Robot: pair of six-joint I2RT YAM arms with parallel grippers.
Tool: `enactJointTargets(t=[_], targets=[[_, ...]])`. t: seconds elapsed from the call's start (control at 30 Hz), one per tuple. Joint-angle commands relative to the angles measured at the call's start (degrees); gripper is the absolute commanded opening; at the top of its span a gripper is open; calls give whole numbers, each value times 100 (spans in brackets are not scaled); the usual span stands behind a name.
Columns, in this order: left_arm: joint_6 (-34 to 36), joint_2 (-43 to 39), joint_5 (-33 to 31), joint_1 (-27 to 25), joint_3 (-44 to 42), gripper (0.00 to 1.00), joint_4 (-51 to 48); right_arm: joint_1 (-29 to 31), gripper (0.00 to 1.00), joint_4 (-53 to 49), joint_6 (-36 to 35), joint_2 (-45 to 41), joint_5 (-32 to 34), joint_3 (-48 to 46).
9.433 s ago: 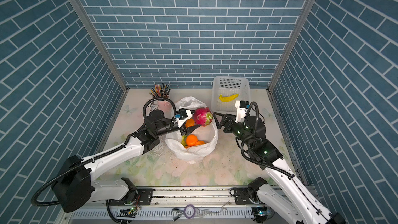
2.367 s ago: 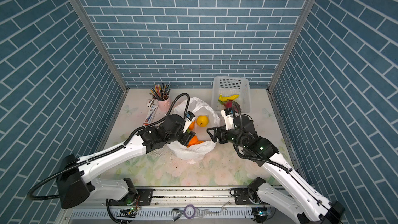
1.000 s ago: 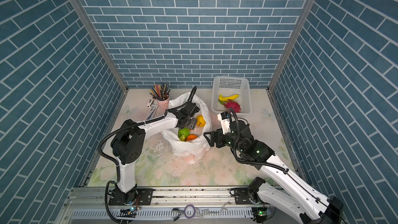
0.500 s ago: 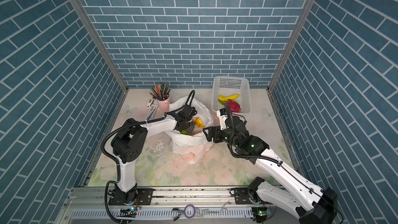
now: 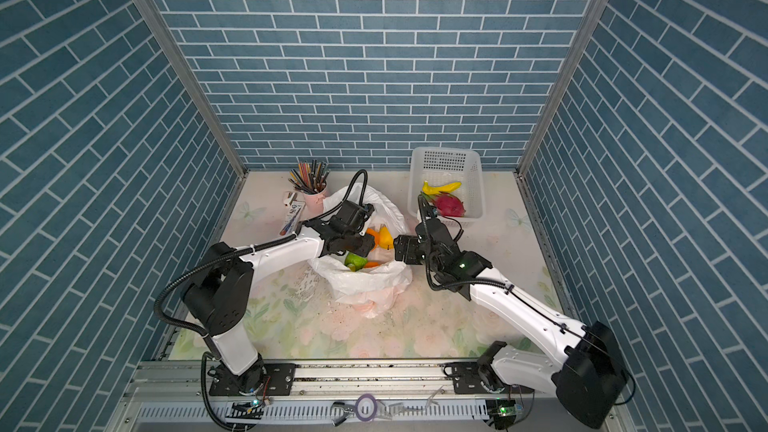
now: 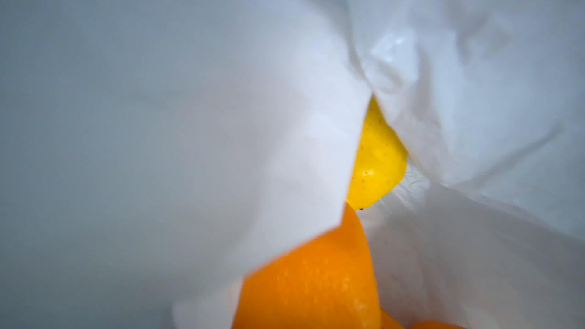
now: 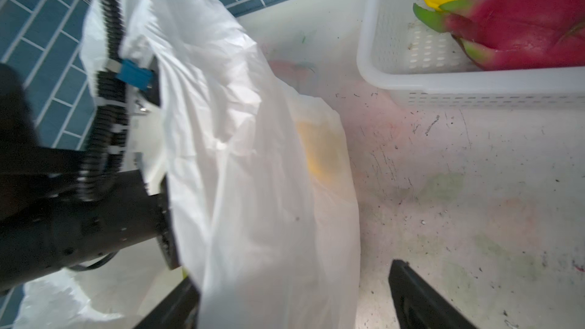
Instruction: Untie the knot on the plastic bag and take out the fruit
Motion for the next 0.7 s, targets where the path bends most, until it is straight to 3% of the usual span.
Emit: enactJointTargets(t=[0.0, 0.13, 0.37, 0.53, 0.67], targets=[[61, -273, 219, 20, -72, 33, 137, 26, 88, 87, 39, 189, 299, 91], [33, -525, 405, 60, -94, 32, 187, 24, 88, 209, -109, 370, 439, -106], [-239, -909, 1295, 297, -258, 30, 602, 27, 88, 373, -280, 729, 796, -430], [-476, -1056, 1876, 449, -413, 30, 903, 26, 90, 401, -434, 858, 646, -355], [-633, -1083, 2108, 529, -462, 30, 996, 26, 91, 646, -595, 491, 532, -445]])
